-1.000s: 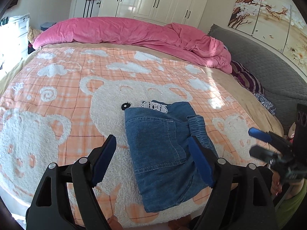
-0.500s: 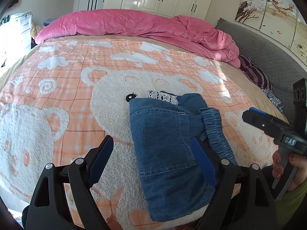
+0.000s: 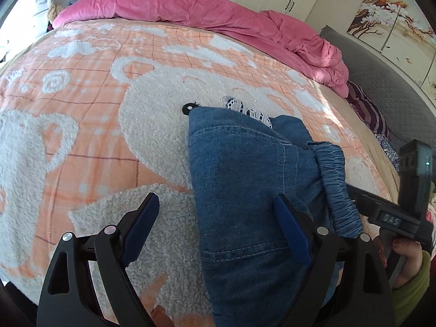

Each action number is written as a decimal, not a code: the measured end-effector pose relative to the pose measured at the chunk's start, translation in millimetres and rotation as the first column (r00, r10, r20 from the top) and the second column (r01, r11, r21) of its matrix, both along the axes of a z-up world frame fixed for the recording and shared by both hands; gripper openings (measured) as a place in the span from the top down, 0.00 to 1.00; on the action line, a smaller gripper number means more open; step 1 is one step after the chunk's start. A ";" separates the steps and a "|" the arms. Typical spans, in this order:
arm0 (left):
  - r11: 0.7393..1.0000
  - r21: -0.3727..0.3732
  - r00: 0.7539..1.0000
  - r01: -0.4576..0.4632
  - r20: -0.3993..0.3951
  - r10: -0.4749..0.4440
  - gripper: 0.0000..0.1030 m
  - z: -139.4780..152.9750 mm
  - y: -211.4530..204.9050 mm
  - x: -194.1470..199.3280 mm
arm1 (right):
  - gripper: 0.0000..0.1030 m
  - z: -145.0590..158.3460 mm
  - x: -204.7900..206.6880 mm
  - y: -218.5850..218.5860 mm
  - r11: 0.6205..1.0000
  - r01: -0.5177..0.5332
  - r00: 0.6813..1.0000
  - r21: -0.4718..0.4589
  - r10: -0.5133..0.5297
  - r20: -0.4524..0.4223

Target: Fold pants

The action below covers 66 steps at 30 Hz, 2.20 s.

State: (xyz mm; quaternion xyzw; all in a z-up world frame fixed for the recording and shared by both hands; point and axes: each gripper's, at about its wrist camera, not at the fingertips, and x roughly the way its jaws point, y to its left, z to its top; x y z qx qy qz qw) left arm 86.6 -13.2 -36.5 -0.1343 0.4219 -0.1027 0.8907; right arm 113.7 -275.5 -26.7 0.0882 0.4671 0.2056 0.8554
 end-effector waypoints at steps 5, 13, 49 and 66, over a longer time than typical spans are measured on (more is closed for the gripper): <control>1.000 0.001 1.000 0.008 -0.001 -0.008 0.18 -3.5 -5.1 3.2 | 0.47 -1.8 3.8 5.8 1.000 -0.009 1.000 0.019 0.009 -0.002; 1.000 -0.009 1.000 0.008 -0.002 -0.008 0.19 -4.7 -7.1 8.1 | 0.61 -4.9 7.3 9.3 0.998 -0.016 1.000 0.061 0.016 -0.004; 0.999 0.000 0.979 -0.051 0.196 0.050 0.79 76.6 24.3 69.2 | 0.93 82.0 69.3 97.7 0.984 -0.151 0.936 -0.091 0.172 0.308; 0.994 0.045 0.994 -0.100 0.056 0.098 0.48 -0.7 42.5 115.0 | 0.52 -1.7 124.2 80.3 0.987 -0.007 0.994 -0.160 0.025 0.108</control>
